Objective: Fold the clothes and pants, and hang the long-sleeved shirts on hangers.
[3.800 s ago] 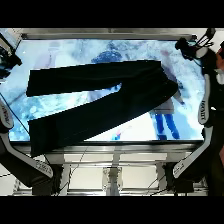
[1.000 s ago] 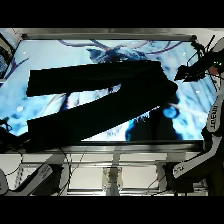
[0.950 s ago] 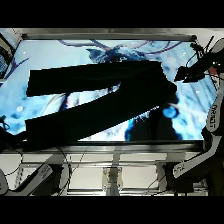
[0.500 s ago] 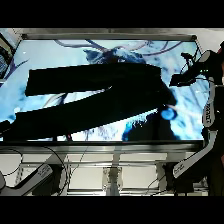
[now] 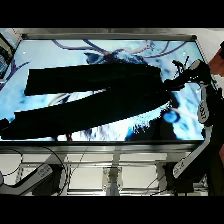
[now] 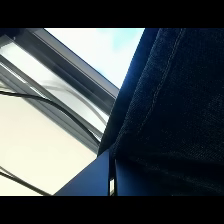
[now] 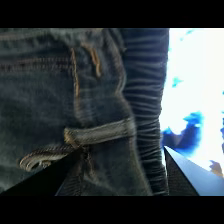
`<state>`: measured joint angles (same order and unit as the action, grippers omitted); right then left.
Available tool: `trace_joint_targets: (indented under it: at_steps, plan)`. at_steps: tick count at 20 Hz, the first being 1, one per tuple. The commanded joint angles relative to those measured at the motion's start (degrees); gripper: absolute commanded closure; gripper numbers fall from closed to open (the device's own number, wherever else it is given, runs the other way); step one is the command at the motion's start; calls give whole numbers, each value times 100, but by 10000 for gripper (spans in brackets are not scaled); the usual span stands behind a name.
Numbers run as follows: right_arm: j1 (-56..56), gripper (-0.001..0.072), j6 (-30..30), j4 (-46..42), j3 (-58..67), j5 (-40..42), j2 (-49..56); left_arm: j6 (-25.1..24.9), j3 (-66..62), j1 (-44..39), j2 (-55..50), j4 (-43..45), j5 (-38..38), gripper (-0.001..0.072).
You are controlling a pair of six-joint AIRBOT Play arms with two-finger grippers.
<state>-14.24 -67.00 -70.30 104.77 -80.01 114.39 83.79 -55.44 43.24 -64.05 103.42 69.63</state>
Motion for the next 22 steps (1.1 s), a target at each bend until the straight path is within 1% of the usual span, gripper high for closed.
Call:
trace_joint_targets:
  at_steps: [1,3,5,8,10,11,12,13,14,15,16,17,21,22]
  plan:
    - [-4,170,83,76,-9,-726,98,20,-7,7,-35,11,-4,674]
    - [-37,294,219,-33,-9,-1244,98,20,-7,7,-39,13,-72,674]
    - [-76,306,221,-188,-9,-1602,98,17,-7,9,-39,33,-168,674]
    - [-149,306,219,-81,-24,-1794,96,17,-7,9,-42,101,-337,674]
    - [-149,309,227,-48,-247,-1790,79,20,-9,22,-107,111,-402,675]
    - [-146,375,256,28,-420,-1773,79,20,-9,33,-168,92,-393,674]
    - [-142,411,343,122,-623,-1753,79,20,-9,31,-247,92,-367,674]
    - [-142,463,350,201,-802,-1679,79,20,-9,31,-321,87,-339,674]
    - [-144,556,352,262,-951,-1587,79,20,-9,31,-374,87,-304,674]
    - [-144,632,358,317,-1040,-1515,74,20,-9,31,-417,87,-289,674]
    - [-144,666,358,382,-1086,-1508,66,20,-9,31,-439,92,-289,674]
    - [-144,688,358,437,-1091,-1593,39,17,-13,31,-439,92,-304,675]
    - [-208,688,341,459,-1091,-2256,-566,-66,-238,68,-439,52,-280,675]
    - [-223,688,313,457,-1091,-2459,-811,-63,-363,133,-439,-114,-238,675]
